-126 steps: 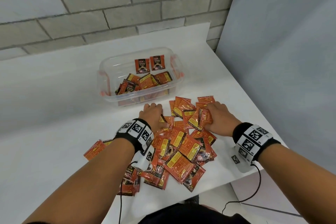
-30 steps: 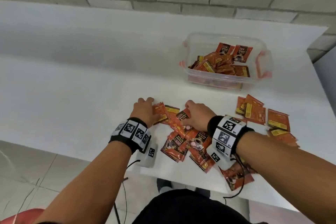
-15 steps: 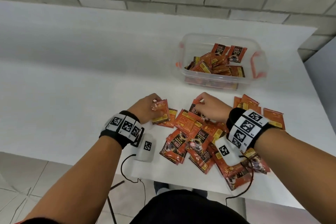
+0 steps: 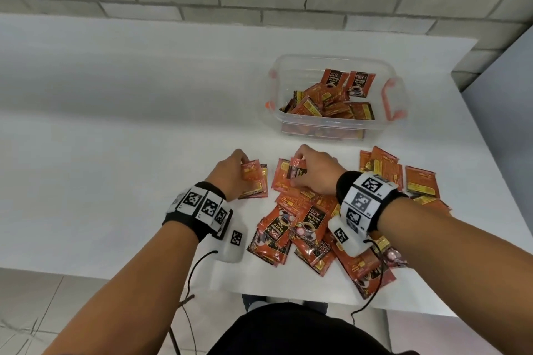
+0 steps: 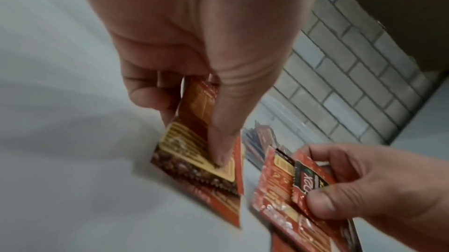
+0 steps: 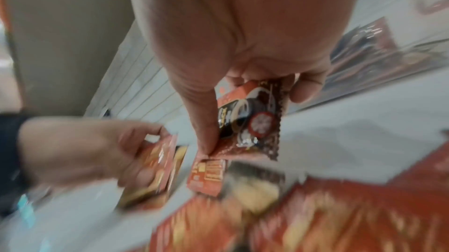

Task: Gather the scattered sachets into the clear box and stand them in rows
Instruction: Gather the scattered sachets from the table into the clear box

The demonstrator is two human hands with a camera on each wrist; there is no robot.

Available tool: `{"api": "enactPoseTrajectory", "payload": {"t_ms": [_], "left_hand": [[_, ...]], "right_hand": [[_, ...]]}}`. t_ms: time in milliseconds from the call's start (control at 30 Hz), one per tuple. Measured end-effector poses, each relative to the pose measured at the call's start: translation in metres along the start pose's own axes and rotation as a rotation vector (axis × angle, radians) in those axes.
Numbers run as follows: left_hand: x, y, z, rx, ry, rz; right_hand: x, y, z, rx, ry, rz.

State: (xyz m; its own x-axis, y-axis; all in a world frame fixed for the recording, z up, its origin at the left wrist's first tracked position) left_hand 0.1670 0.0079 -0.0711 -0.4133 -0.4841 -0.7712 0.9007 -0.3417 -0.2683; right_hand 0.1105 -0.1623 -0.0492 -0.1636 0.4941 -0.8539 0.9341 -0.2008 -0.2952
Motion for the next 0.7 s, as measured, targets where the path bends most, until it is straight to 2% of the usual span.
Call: {"api": "enactPoseTrajectory", "payload": {"t_ms": [100,167,267,433,600,700], "left_hand": [[-0.009,-0.004,0.004,0.007,-0.114,-0.004],[-0.011,-0.010,0.015,0.053,-0.165,-0.029],[0.007,-0.016,0.036,0.147,-0.136,-0.148],[0.054,-0.014,0.064,0.315,0.175,-0.307],[0.067,-0.005,0.075,0.411,0.384,-0.249],[0.065,0.000,0.077,0.409,0.425,-0.180]], "right_hand": [[-0.020,-0.005,0.015,0.033,0.193,0.011],[-0.025,-0.019,0.023,0.023,0.223,-0.048],[-0.017,-0.046,0.029,-0.021,0.118,-0.171],[0.012,-0.066,0.033,-0.082,-0.131,-0.230],[0.027,-0.072,0.026,-0.166,-0.252,-0.198],[0.026,-0.070,0.022,-0.180,-0.261,-0.176]]}}
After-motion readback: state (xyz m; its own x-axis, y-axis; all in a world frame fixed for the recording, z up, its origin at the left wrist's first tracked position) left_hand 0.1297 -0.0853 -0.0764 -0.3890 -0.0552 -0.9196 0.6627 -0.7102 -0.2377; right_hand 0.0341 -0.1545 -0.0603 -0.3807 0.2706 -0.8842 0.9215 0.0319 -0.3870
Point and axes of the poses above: each hand's wrist, its own y-axis towards the middle knuckle, its own x-axis out of the palm, z = x × y, the point moved 8 cm from there along y, towards the middle knuckle, and after that the axes turned 10 degrees about z, right-handed, at the moved point
